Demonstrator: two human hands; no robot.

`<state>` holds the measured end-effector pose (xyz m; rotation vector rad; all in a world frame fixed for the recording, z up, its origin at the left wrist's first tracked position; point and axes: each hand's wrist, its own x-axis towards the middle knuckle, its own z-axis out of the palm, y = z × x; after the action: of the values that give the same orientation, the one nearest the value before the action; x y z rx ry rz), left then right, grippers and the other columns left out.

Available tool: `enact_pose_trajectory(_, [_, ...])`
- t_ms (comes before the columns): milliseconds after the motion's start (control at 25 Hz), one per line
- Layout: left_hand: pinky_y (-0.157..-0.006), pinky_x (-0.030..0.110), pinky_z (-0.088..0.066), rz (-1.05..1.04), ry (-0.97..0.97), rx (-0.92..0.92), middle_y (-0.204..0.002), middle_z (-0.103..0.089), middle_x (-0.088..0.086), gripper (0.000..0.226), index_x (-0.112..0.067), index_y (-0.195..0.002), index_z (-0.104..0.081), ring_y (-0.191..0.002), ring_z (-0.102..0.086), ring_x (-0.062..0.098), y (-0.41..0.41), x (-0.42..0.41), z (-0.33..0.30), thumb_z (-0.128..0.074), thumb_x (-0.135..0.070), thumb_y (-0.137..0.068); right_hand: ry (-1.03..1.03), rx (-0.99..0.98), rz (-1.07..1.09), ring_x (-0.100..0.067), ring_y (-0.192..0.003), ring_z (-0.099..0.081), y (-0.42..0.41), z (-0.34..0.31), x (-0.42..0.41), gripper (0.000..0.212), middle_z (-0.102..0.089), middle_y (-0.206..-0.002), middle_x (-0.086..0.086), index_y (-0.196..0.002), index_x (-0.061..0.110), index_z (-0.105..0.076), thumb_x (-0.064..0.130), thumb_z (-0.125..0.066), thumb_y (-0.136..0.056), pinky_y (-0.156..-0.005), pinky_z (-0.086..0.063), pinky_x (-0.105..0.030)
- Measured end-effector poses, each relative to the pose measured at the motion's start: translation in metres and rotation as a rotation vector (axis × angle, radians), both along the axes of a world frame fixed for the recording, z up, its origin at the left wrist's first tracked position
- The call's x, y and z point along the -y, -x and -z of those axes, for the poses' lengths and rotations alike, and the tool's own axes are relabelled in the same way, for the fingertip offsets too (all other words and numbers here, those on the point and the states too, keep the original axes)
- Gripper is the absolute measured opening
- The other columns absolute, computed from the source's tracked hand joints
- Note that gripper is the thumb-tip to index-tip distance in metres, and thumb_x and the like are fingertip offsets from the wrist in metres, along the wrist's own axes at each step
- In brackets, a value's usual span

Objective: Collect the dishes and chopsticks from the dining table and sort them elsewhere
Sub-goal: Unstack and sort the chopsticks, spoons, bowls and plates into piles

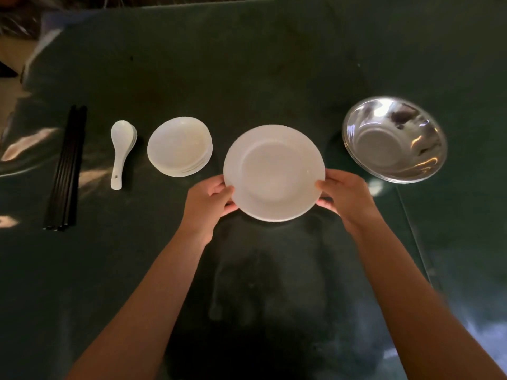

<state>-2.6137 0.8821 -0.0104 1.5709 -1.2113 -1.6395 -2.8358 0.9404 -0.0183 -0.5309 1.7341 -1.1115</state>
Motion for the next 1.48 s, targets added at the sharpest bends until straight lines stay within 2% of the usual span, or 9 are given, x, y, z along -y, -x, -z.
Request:
enact_pose_trajectory(200, [-0.065,0.019,-0.055,-0.035,0.003,-0.013,-0.097,-0.068,0.0,0.022,-0.018,-0.105,-0.064,-0.094,-0.066,0.017,0.022,0.034,0.019,-0.057,-0.007,-0.088,0.023,0.045,0.063,-0.016,-0.077,-0.06,0.012,0.015,0.039,0.028,-0.068,-0.089,-0.01,-0.105,0.009,-0.068,-0.001,-0.054,-0.083,-0.064,-0.055,-0.02])
enact_pose_trajectory(400, [-0.079,0.032,-0.056,-0.057,0.001,0.053,-0.099,-0.068,0.002,0.025,-0.015,-0.112,-0.063,-0.091,-0.065,0.015,0.028,0.04,0.03,-0.058,-0.012,-0.088,-0.007,-0.019,0.061,-0.017,-0.076,-0.062,0.016,0.023,0.045,0.025,-0.069,-0.086,-0.009,-0.096,0.013,-0.07,0.001,-0.054,-0.081,-0.077,-0.058,-0.032])
enact_pose_trajectory(480, [-0.079,0.031,-0.056,-0.002,0.083,0.196,-0.104,-0.069,0.004,0.03,-0.014,-0.117,-0.06,-0.086,-0.065,0.01,0.025,0.035,0.028,-0.058,-0.021,-0.088,-0.017,-0.11,0.018,-0.015,-0.08,-0.066,0.016,0.023,0.036,0.025,-0.071,-0.094,-0.005,-0.104,0.014,-0.067,0.008,-0.058,-0.081,-0.077,-0.058,-0.034])
enact_pose_trajectory(600, [-0.084,0.031,-0.049,0.146,0.678,0.69,-0.118,-0.062,0.006,0.048,-0.015,-0.123,-0.055,-0.099,-0.06,0.015,0.015,0.009,0.025,-0.066,-0.035,-0.08,0.14,-0.757,-0.169,-0.014,-0.096,-0.061,0.01,0.021,0.004,0.041,-0.064,-0.112,0.001,-0.116,0.02,-0.06,0.023,-0.07,-0.076,-0.08,-0.053,-0.032])
enact_pose_trajectory(680, [-0.092,0.04,-0.045,0.438,1.066,0.791,-0.116,-0.063,0.009,0.051,-0.013,-0.117,-0.059,-0.108,-0.059,0.025,0.016,0.0,0.024,-0.074,-0.032,-0.073,0.421,-1.149,-0.457,-0.023,-0.109,-0.058,0.007,0.018,-0.005,0.045,-0.064,-0.117,-0.003,-0.114,0.019,-0.064,0.023,-0.074,-0.071,-0.09,-0.049,-0.037])
enact_pose_trajectory(760, [-0.098,0.05,-0.042,0.694,1.139,0.819,-0.111,-0.067,0.009,0.049,-0.011,-0.112,-0.063,-0.106,-0.061,0.027,0.024,0.004,0.025,-0.079,-0.027,-0.068,0.519,-1.332,-0.672,-0.03,-0.108,-0.061,0.01,0.019,0.002,0.044,-0.068,-0.113,-0.008,-0.107,0.015,-0.069,0.021,-0.079,-0.065,-0.097,-0.045,-0.046])
enact_pose_trajectory(920, [-0.086,0.04,-0.051,0.811,1.111,0.804,-0.098,-0.07,0.009,0.04,-0.01,-0.104,-0.067,-0.092,-0.065,0.028,0.032,0.014,0.026,-0.08,-0.017,-0.067,0.525,-1.359,-0.787,-0.03,-0.088,-0.066,0.016,0.023,0.017,0.03,-0.072,-0.091,-0.007,-0.092,0.011,-0.072,0.011,-0.079,-0.062,-0.086,-0.053,-0.043])
enact_pose_trajectory(1120, [-0.071,0.036,-0.057,0.812,1.201,0.74,-0.089,-0.07,0.009,0.039,-0.01,-0.093,-0.071,-0.081,-0.068,0.025,0.031,0.025,0.028,-0.086,-0.014,-0.057,0.544,-1.316,-0.865,-0.026,-0.084,-0.065,0.022,0.026,0.023,0.029,-0.07,-0.087,-0.003,-0.088,0.014,-0.071,0.014,-0.081,-0.061,-0.07,-0.057,-0.035])
enact_pose_trajectory(1480, [-0.073,0.031,-0.056,0.784,1.242,0.704,-0.087,-0.07,0.006,0.035,-0.011,-0.092,-0.072,-0.081,-0.067,0.022,0.032,0.029,0.03,-0.084,-0.015,-0.06,0.564,-1.35,-0.88,-0.024,-0.085,-0.065,0.027,0.027,0.03,0.027,-0.07,-0.089,-0.001,-0.089,0.015,-0.069,0.014,-0.079,-0.064,-0.068,-0.055,-0.03])
